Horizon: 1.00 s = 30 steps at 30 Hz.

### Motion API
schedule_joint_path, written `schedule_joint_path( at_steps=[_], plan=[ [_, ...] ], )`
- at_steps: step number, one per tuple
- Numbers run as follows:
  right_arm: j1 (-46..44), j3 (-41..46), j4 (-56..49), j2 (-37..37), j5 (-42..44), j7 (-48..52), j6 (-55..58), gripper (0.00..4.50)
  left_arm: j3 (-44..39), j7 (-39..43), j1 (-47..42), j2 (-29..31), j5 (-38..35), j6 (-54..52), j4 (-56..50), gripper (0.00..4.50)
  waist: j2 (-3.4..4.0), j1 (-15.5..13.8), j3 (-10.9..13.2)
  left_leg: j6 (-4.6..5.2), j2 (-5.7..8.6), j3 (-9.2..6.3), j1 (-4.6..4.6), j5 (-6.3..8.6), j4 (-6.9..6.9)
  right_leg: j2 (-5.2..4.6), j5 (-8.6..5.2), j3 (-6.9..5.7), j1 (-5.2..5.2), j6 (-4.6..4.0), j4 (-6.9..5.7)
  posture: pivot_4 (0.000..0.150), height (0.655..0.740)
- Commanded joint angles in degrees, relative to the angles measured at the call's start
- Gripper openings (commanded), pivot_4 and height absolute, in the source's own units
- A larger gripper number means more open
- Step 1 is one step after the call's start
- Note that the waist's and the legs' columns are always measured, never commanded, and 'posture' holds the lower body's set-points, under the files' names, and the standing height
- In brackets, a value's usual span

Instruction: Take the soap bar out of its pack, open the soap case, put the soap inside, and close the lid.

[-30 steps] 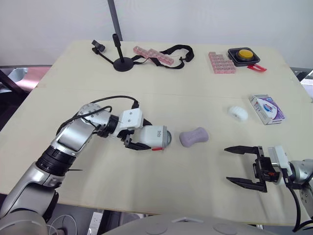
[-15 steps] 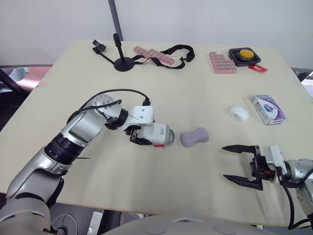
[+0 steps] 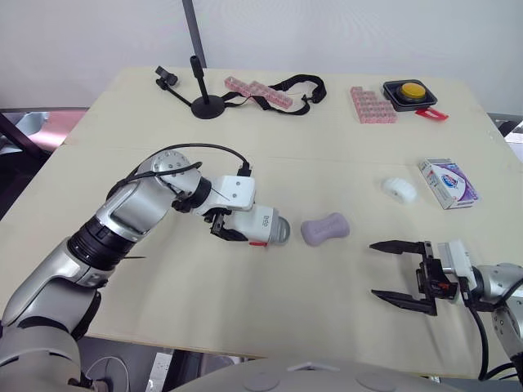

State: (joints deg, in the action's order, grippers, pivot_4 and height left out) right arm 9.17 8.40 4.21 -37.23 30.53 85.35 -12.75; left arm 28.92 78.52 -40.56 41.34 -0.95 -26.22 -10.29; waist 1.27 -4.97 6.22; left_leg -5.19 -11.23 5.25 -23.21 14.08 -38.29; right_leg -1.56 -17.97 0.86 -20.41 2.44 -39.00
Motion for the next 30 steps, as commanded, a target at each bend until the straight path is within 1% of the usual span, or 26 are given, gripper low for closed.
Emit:
schedule_joint_path(
  at_steps=[1, 12, 16, 22, 30],
  plan=[
    [-0.19, 0.17, 0.42, 0.20, 0.25, 0.31, -0.73, 4.43, 0.35, 0.56, -1.36, 1.09, 1.56, 0.86, -2.14, 3.47, 0.00, 0.02, 0.00, 0.00, 0.00, 0.00, -0.01, 0.00, 0.00, 0.00, 0.00, 0.00, 0.00, 0.00, 0.00, 0.150, 0.7400],
    [-0.60, -0.23, 0.76, 0.21, 0.13, 0.15, -0.92, 4.43, 0.28, 1.56, -2.03, 1.75, 2.24, 0.77, -2.40, 3.47, 0.00, -0.02, 0.00, 0.00, 0.00, 0.00, -0.02, 0.00, 0.00, -0.01, 0.00, 0.00, 0.00, 0.00, 0.01, 0.150, 0.7400],
    [-0.52, -0.32, -0.22, -0.01, 0.17, -0.41, -0.28, 4.43, -0.34, 2.53, -1.72, 3.50, 2.30, 1.36, -1.89, 3.47, 0.00, 0.08, 0.00, 0.00, 0.00, 0.00, -0.02, 0.00, 0.00, -0.01, 0.00, 0.00, 0.00, 0.00, 0.01, 0.150, 0.7400],
    [-0.78, -0.61, -1.22, -0.45, 0.16, -1.20, 0.89, 4.43, -2.59, 2.56, 0.23, 7.24, 1.36, 4.85, 0.70, 3.47, 0.00, 0.19, 0.00, -0.01, -0.01, 0.00, 0.00, 0.00, 0.02, -0.02, 0.00, 0.00, 0.00, 0.00, 0.04, 0.150, 0.7400],
    [-2.05, -0.76, -1.33, -0.73, 0.21, -1.35, 2.04, 4.43, -6.07, 1.29, 3.81, 7.29, -0.63, 10.46, 5.13, 3.47, 0.00, 0.12, 0.00, -0.01, -0.01, 0.00, -0.01, 0.00, 0.02, -0.03, 0.00, -0.03, 0.00, 0.00, 0.03, 0.150, 0.7400]
  ],
)
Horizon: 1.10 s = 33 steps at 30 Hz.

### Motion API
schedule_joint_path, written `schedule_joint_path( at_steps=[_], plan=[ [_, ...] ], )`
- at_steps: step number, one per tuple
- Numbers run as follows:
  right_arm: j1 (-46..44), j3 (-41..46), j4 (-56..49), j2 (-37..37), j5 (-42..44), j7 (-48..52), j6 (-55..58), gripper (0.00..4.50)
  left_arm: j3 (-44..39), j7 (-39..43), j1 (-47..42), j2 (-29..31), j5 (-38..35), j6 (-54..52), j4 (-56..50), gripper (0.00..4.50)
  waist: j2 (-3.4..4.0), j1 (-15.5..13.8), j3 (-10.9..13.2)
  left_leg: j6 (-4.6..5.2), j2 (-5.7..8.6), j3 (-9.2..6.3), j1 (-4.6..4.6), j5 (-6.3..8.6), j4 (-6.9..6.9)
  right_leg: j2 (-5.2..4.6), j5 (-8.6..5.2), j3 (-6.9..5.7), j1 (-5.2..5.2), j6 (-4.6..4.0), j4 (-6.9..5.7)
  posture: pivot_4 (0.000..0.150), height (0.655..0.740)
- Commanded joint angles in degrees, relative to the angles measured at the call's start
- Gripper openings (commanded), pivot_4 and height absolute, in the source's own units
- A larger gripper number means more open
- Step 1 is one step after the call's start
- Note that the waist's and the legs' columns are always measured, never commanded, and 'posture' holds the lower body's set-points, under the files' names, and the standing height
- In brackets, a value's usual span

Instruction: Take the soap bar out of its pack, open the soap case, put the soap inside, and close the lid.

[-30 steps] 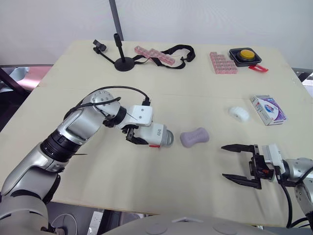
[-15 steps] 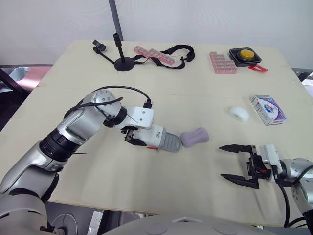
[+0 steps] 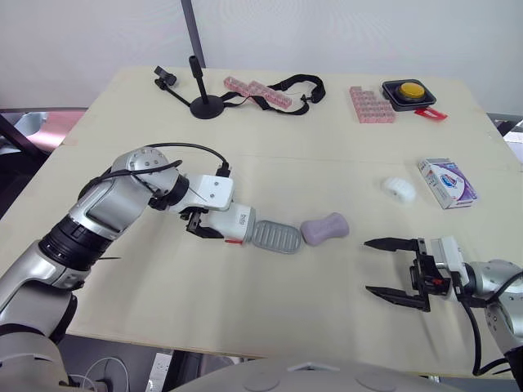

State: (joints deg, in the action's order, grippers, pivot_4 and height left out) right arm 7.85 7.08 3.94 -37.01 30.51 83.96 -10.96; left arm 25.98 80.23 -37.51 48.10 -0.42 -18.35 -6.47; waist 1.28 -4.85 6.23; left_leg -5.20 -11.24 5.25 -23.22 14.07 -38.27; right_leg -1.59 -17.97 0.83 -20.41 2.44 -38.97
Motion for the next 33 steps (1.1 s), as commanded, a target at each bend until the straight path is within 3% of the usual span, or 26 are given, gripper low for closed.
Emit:
schedule_joint_path(
  at_steps=[1, 13, 15, 23, 33],
  plan=[
    [-0.92, 0.56, -1.01, -0.97, 0.26, 0.05, 0.35, 4.43, -3.50, -0.50, 1.25, 0.33, -1.46, 3.63, 1.95, 3.47, 0.00, 0.05, 0.00, 0.00, 0.00, 0.00, 0.00, 0.00, 0.00, 0.00, 0.00, 0.00, 0.00, 0.00, 0.00, 0.150, 0.7400],
    [-1.63, 0.61, -0.50, -1.11, 0.12, 0.38, 0.50, 4.43, -4.70, -0.25, 4.41, -1.62, -2.47, 11.67, 7.86, 3.47, 0.00, -0.25, 0.00, 0.00, 0.01, -0.01, 0.00, 0.00, 0.00, -0.02, 0.00, -0.02, 0.00, 0.00, -0.01, 0.150, 0.7400],
    [-1.61, 0.65, -0.56, -1.14, 0.09, 0.28, 0.54, 4.50, -5.01, -0.33, 4.41, -1.96, -2.64, 12.27, 8.95, 4.48, 0.00, -0.26, 0.00, 0.00, 0.01, -0.01, 0.00, 0.00, 0.00, -0.02, 0.00, -0.02, 0.00, 0.00, -0.01, 0.150, 0.7400],
    [-0.99, 0.84, -0.63, -1.33, 0.06, 0.25, 0.46, 4.50, -6.62, 0.63, 4.73, -1.59, -3.99, 14.09, 10.23, 4.49, 0.00, -0.17, 0.00, 0.00, -0.01, -0.01, 0.00, 0.00, 0.00, -0.03, 0.00, -0.03, 0.00, 0.00, -0.01, 0.150, 0.7400],
    [-0.95, 1.10, 0.40, -1.64, -0.13, 0.52, -0.01, 4.50, -17.48, 1.99, 8.58, 0.33, -15.63, 9.69, 6.11, 4.49, 0.00, 0.24, 0.00, 0.00, -0.02, -0.01, 0.00, 0.00, 0.02, -0.10, 0.00, -0.04, 0.00, 0.00, 0.02, 0.150, 0.7400]
  ],
)
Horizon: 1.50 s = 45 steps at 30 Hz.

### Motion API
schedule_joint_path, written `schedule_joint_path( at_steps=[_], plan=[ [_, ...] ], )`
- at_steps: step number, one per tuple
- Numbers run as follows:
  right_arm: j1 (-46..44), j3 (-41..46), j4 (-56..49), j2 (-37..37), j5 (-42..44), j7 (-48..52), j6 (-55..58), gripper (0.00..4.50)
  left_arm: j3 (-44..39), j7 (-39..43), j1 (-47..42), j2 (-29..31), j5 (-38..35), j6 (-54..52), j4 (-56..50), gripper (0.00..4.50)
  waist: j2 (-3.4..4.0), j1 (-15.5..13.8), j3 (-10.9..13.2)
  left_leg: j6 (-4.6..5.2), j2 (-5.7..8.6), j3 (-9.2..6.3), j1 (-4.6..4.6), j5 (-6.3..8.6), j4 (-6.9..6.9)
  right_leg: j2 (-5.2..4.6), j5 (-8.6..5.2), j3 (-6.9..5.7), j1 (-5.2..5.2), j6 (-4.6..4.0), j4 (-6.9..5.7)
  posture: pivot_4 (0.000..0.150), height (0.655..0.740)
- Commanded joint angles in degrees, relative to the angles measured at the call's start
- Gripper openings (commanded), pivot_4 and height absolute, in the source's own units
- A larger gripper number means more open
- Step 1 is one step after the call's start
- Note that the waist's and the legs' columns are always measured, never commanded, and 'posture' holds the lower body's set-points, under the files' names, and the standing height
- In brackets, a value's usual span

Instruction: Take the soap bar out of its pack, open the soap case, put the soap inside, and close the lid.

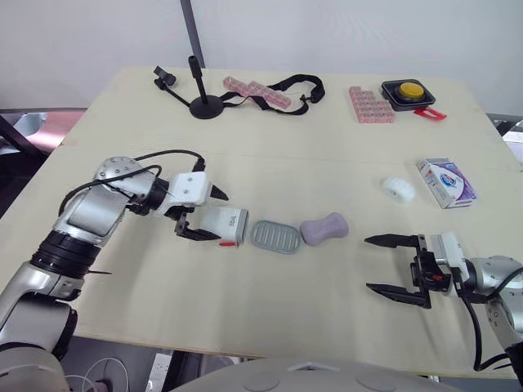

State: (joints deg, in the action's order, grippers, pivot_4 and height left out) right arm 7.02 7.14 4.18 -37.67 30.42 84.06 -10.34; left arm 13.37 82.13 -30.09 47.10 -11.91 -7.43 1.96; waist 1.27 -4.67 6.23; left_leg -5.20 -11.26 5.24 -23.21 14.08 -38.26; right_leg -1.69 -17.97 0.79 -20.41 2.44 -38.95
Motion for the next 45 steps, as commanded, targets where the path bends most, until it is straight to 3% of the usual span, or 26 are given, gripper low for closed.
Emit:
schedule_joint_path(
  at_steps=[1, 5, 11, 17, 23, 29, 33, 45],
  plan=[
    [-0.38, 1.08, 0.35, -0.97, -0.08, 0.31, -0.61, 4.50, -6.92, -0.56, 1.98, 1.17, -6.07, -2.17, -2.87, 4.49, 0.00, 0.09, 0.00, 0.00, 0.00, 0.00, 0.00, 0.00, 0.01, 0.00, 0.00, 0.00, 0.00, 0.00, 0.01, 0.150, 0.7400],
    [-1.82, 1.18, 0.80, -1.51, -0.20, 0.07, -0.21, 4.50, -15.80, -6.45, 7.82, -2.04, -13.51, -3.82, -7.24, 4.49, 0.01, 0.19, 0.00, 0.00, 0.00, 0.00, -0.01, 0.00, 0.03, 0.00, 0.00, -0.02, 0.00, 0.00, 0.03, 0.150, 0.7400],
    [-5.42, 0.92, -0.88, -3.89, -0.81, -1.02, 2.22, 4.50, -23.67, -12.65, 27.10, -4.69, -18.55, -4.25, -20.24, 4.49, -0.01, 0.25, 0.00, -0.02, -0.02, 0.01, -0.10, 0.02, 0.15, 0.10, 0.01, -0.05, 0.05, 0.01, 0.33, 0.150, 0.7400],
    [-10.98, -1.84, -3.66, -7.25, -3.80, -1.94, 6.30, 4.50, -25.04, -15.75, 42.46, -8.27, -17.06, 0.77, -25.13, 4.49, -0.06, -0.16, -0.01, -0.02, -0.02, -0.04, 0.07, 0.02, 0.23, 0.08, 0.00, -0.17, 0.19, 0.04, 0.66, 0.150, 0.7400],
    [-21.11, -7.17, -6.17, -10.76, -8.15, -2.24, 12.07, 4.50, -21.37, -17.37, 53.33, -12.42, -14.85, 5.73, -27.82, 4.49, -0.04, 0.66, 0.00, -0.02, -0.05, 0.03, 0.35, 0.01, 0.35, 0.04, 0.00, -0.01, 0.32, 0.04, 0.69, 0.150, 0.7400],
    [-29.84, -15.11, -7.60, -11.84, -13.79, -0.30, 15.14, 4.50, -18.12, -19.21, 56.84, -16.28, -11.55, 12.18, -25.78, 4.49, -0.05, 0.59, 0.00, -0.04, -0.11, 0.06, 0.67, 0.00, 0.58, 0.07, 0.00, -0.01, 0.56, 0.03, 0.85, 0.150, 0.7400],
    [-37.67, -22.53, -6.67, -8.22, -19.25, -1.02, 17.81, 4.50, -16.77, -19.65, 56.02, -17.27, -9.27, 16.97, -23.29, 4.49, -0.05, 1.06, 0.00, -0.05, -0.12, 0.09, 0.71, -0.02, 0.58, 0.09, -0.01, 0.04, 0.54, 0.03, 0.75, 0.150, 0.7400],
    [-44.33, -32.43, -2.28, -2.60, -29.09, -2.21, 17.91, 4.50, -13.45, -19.62, 56.37, -15.08, -8.98, 19.29, -24.03, 4.49, -0.05, 1.61, 0.00, -0.15, -0.12, 0.15, 0.67, -0.08, 0.58, 0.09, -0.01, 0.11, 0.42, 0.02, 0.55, 0.150, 0.7400]
  ],
)
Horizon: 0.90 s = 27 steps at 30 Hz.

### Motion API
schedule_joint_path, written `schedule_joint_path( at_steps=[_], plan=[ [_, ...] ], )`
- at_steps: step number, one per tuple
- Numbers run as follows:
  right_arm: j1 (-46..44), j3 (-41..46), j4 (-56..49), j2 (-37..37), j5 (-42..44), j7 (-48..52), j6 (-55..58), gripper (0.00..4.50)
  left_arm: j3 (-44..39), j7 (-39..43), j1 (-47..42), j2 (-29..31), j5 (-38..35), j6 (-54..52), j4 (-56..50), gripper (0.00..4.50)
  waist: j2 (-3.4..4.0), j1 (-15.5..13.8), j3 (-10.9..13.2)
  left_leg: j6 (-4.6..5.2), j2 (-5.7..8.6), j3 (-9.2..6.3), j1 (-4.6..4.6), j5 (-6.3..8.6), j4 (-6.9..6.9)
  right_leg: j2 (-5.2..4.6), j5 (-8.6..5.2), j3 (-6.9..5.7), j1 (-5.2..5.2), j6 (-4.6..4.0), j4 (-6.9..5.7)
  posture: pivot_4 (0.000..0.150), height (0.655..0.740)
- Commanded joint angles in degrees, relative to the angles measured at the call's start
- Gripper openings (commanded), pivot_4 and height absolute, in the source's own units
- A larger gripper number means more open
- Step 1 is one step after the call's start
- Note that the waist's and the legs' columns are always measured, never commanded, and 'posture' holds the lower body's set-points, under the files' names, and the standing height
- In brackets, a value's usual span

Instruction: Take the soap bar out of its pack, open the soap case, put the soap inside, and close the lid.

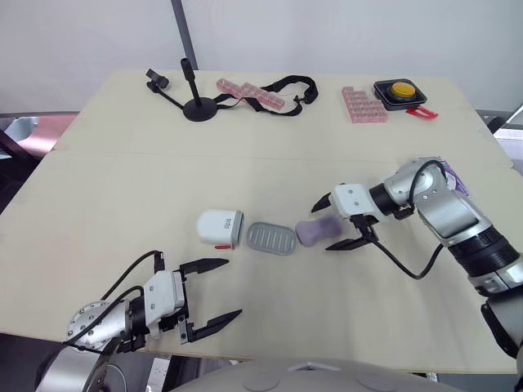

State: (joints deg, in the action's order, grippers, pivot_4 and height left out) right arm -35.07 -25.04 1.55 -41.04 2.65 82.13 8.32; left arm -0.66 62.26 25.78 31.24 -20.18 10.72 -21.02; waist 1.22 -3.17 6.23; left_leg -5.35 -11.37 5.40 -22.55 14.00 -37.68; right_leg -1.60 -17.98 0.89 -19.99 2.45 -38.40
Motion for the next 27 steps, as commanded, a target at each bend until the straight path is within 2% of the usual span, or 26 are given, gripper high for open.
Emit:
schedule_joint_path(
  at_steps=[1, 16, 18, 23, 24, 27],
  plan=[
    [-2.56, -0.42, 0.69, 1.27, -1.65, -0.51, -0.61, 4.50, 0.66, 0.14, 0.62, 0.81, -0.98, 0.97, -1.04, 4.49, 0.00, 0.22, 0.00, -0.01, 0.00, 0.03, 0.01, -0.01, 0.00, 0.00, 0.00, 0.04, -0.03, 0.00, 0.00, 0.150, 0.7400],
    [-2.49, -1.43, 2.10, 3.25, -4.02, -0.84, -0.41, 4.50, -2.69, -3.14, 2.67, 0.31, -2.07, 4.19, 3.19, 4.49, 0.00, 0.20, 0.00, -0.07, -0.02, 0.06, 0.03, -0.04, 0.00, 0.02, 0.00, 0.08, -0.05, 0.00, -0.08, 0.150, 0.7400],
    [-2.60, -1.58, 2.34, 3.61, -3.99, -0.78, -0.40, 3.58, -2.37, -2.90, 2.83, 0.31, -1.83, 5.05, 3.18, 4.50, 0.00, 0.20, 0.00, -0.07, -0.02, 0.07, 0.03, -0.04, 0.00, 0.02, 0.00, 0.07, -0.06, 0.00, -0.10, 0.150, 0.7400],
    [-2.58, -1.82, 2.69, 3.73, -4.27, -0.21, -0.60, 1.93, -1.85, -3.60, 2.98, -0.02, -1.39, 5.77, 3.23, 4.50, -0.01, 0.17, 0.00, -0.06, -0.03, 0.06, 0.03, -0.04, 0.00, 0.03, 0.00, 0.07, -0.05, -0.01, -0.15, 0.150, 0.7400],
    [-2.64, -1.92, 2.73, 3.65, -4.25, 0.11, -0.58, 1.78, -1.72, -3.62, 3.03, -0.03, -1.29, 5.97, 3.28, 4.50, -0.01, 0.17, -0.01, -0.06, -0.03, 0.07, 0.03, -0.04, 0.00, 0.03, 0.00, 0.07, -0.05, -0.01, -0.15, 0.150, 0.7400],
    [-2.89, -1.80, 2.78, 3.70, -4.06, 0.45, -0.85, 1.78, -1.32, -3.48, 3.22, 0.04, -0.88, 6.90, 3.62, 4.50, -0.01, 0.16, -0.01, -0.06, -0.03, 0.07, 0.03, -0.04, 0.00, 0.03, 0.00, 0.07, -0.05, -0.01, -0.15, 0.150, 0.7400]
  ],
)
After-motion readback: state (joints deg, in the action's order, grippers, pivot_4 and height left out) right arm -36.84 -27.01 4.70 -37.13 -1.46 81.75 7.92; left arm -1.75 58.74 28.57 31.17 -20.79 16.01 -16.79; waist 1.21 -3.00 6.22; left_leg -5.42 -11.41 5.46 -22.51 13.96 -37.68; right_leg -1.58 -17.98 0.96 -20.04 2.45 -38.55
